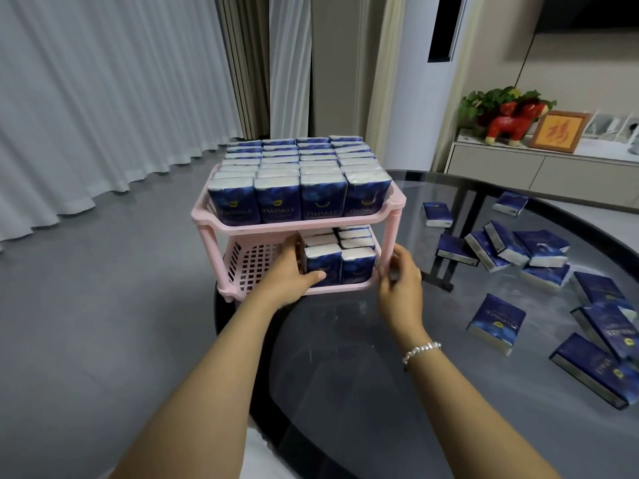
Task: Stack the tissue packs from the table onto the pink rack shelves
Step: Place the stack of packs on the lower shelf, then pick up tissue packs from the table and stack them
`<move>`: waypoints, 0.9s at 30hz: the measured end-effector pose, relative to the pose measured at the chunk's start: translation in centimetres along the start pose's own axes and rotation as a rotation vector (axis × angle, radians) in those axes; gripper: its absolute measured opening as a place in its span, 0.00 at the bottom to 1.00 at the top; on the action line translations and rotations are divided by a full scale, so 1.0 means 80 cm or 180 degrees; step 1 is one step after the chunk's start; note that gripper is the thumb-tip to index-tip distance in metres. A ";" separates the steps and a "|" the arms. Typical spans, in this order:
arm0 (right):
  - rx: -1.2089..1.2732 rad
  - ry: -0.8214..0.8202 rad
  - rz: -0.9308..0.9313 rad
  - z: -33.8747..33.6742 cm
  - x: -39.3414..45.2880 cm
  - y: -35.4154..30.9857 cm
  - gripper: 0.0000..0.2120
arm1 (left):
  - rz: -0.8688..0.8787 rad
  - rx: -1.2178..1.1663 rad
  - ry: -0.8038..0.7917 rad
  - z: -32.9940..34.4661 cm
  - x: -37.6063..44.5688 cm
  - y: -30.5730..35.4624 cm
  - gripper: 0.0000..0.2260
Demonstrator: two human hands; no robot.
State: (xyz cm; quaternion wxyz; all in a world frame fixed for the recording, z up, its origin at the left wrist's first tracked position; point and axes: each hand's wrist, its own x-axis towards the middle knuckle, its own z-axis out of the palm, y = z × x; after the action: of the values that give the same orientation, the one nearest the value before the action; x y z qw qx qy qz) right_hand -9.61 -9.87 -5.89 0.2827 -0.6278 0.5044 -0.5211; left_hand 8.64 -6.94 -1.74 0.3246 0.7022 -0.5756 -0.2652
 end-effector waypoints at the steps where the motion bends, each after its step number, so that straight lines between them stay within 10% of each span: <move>1: 0.0007 -0.0010 0.0024 -0.001 0.000 -0.001 0.18 | 0.0026 -0.0028 0.0022 0.002 0.000 -0.001 0.39; 17: 0.0036 -0.0071 0.0133 -0.005 -0.002 -0.006 0.18 | 0.0345 0.0189 -0.0217 0.009 -0.007 -0.002 0.41; 27: 0.0032 -0.0212 0.0237 -0.037 -0.020 -0.029 0.20 | 0.0638 0.0333 0.1255 0.026 -0.062 0.036 0.27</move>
State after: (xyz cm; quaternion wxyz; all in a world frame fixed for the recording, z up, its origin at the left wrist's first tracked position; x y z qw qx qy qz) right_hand -11.52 -7.11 -3.59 0.3217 -0.6241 0.5151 -0.4916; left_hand 4.26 -2.79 -0.88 0.4186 0.6957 -0.5808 -0.0591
